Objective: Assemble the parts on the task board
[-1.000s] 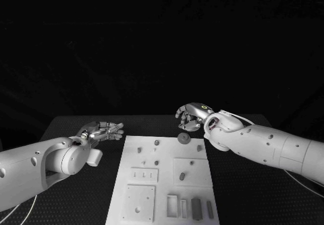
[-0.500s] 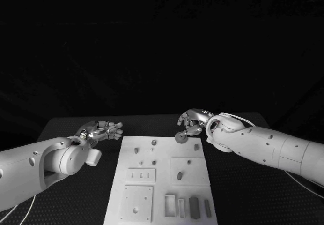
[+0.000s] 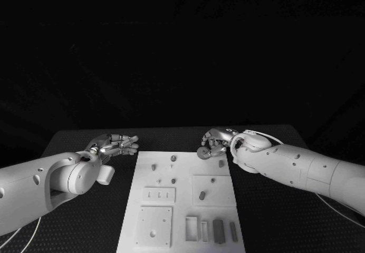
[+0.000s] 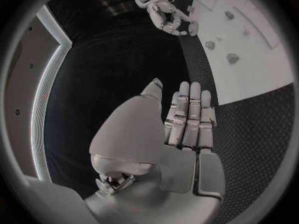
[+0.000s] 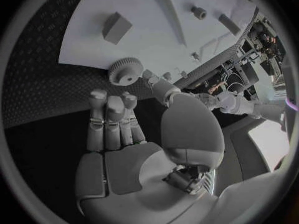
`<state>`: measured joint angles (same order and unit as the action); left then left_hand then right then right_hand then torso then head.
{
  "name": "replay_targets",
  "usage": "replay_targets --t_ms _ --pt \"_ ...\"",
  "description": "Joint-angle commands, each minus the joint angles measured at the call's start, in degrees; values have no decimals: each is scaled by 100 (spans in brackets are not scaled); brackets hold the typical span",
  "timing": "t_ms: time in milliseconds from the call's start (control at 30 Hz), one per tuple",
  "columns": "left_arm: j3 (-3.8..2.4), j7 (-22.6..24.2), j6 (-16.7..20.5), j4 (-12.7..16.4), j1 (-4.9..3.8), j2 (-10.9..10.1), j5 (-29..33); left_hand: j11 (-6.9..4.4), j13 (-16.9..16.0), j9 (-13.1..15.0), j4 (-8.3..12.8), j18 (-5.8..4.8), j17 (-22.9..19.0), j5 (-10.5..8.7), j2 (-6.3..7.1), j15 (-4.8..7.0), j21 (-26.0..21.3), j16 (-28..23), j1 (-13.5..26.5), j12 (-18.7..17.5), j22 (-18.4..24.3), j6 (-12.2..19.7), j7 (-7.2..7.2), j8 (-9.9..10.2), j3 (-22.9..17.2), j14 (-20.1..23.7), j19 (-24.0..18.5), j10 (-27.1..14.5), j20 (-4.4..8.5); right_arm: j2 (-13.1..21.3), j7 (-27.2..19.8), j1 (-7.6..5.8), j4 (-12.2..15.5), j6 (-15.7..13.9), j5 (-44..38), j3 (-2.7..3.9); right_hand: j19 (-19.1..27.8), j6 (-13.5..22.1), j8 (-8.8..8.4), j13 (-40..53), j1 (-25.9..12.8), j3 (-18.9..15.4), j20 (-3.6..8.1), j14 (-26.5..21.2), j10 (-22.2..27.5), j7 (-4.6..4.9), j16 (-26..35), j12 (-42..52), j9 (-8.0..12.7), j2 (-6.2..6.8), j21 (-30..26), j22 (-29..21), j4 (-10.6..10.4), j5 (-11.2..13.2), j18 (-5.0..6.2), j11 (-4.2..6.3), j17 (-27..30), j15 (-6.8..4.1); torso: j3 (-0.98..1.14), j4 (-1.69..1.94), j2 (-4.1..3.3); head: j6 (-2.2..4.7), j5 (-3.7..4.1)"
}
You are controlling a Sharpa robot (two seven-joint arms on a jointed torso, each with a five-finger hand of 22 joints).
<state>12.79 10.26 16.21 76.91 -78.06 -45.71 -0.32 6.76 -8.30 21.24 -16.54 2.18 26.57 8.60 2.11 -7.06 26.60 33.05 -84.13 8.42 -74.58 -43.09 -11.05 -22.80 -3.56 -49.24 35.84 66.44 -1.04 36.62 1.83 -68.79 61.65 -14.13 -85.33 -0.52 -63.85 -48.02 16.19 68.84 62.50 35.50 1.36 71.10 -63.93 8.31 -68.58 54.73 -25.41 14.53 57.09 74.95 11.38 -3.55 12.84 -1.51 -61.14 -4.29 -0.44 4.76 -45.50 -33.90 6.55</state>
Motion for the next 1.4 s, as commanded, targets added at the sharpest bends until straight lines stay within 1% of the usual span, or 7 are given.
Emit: replay_targets --t_ms 33,433,700,900,1200,1233,1400 --pt "-5 58 -111 7 -7 8 -16 14 -1 7 -12 14 -7 1 -11 5 -27 13 -34 -15 7 -32 -10 23 37 35 32 -7 -22 -36 29 15 -50 89 -153 1 17 8 -38 -16 -41 -19 45 -15 91 22 -24 33 6 -27 25 105 -3 -26 216 -48 -9 2 -9 -14 3 1 1" --pt "-5 26 -188 -17 -6 32 -14 18 -3 8 -18 11 -13 -21 -25 3 -29 16 1 -23 8 -32 -16 37 51 34 33 -7 -25 -139 -28 76 -291 163 -79 -6 39 -4 -42 -99 -26 31 49 -26 154 43 -29 140 15 -67 56 90 -19 -19 216 -69 -16 23 -18 4 8 26 29" --pt "-5 23 -215 -26 -6 56 -13 19 -5 9 -20 11 -15 -34 -34 2 -29 19 22 -28 8 -32 -18 45 57 33 34 -7 -25 -225 -110 137 -419 260 27 -10 74 -39 -28 -166 -62 43 37 -53 207 30 -14 177 15 -109 58 81 -37 10 216 -59 -13 15 -6 -5 1 24 12" --pt "-5 14 -222 -42 -5 63 -13 19 -5 10 -19 12 -17 -39 -35 2 -29 20 30 -30 8 -31 -19 48 60 32 35 -8 -25 -243 -127 163 -442 324 63 -12 89 -81 -9 -221 -94 42 31 -60 227 10 -11 216 10 -156 68 77 -52 20 216 -40 -13 -3 -5 5 7 6 15" --pt "-4 10 -225 -34 -5 57 -13 19 -6 10 -17 13 -18 -42 -36 2 -29 21 32 -32 8 -29 -20 52 61 31 35 -8 -24 -228 -153 174 -434 524 61 -14 87 -222 57 -313 -106 59 39 -43 225 -8 -27 300 -10 -247 101 73 -55 22 216 -22 -18 -20 -4 -15 8 -9 6" --pt "-4 9 -224 -33 -5 56 -13 19 -6 10 -16 13 -18 -42 -36 2 -29 21 32 -33 8 -29 -20 52 61 31 35 -8 -24 -224 -159 175 -430 525 61 -16 72 -323 109 -332 -73 108 44 -23 203 -35 -37 324 -31 -319 113 71 -63 31 216 0 -20 -39 -3 -19 8 -11 4" --pt "-4 1 -226 -31 -5 54 -13 19 -6 10 -14 14 -19 -43 -35 2 -29 21 32 -34 9 -28 -20 55 61 31 35 -9 -23 -208 -175 181 -381 563 42 -23 59 -428 150 -404 -55 197 50 1 183 -76 -40 371 -42 -345 138 67 -69 40 216 42 -16 -79 -7 -13 7 -21 15"
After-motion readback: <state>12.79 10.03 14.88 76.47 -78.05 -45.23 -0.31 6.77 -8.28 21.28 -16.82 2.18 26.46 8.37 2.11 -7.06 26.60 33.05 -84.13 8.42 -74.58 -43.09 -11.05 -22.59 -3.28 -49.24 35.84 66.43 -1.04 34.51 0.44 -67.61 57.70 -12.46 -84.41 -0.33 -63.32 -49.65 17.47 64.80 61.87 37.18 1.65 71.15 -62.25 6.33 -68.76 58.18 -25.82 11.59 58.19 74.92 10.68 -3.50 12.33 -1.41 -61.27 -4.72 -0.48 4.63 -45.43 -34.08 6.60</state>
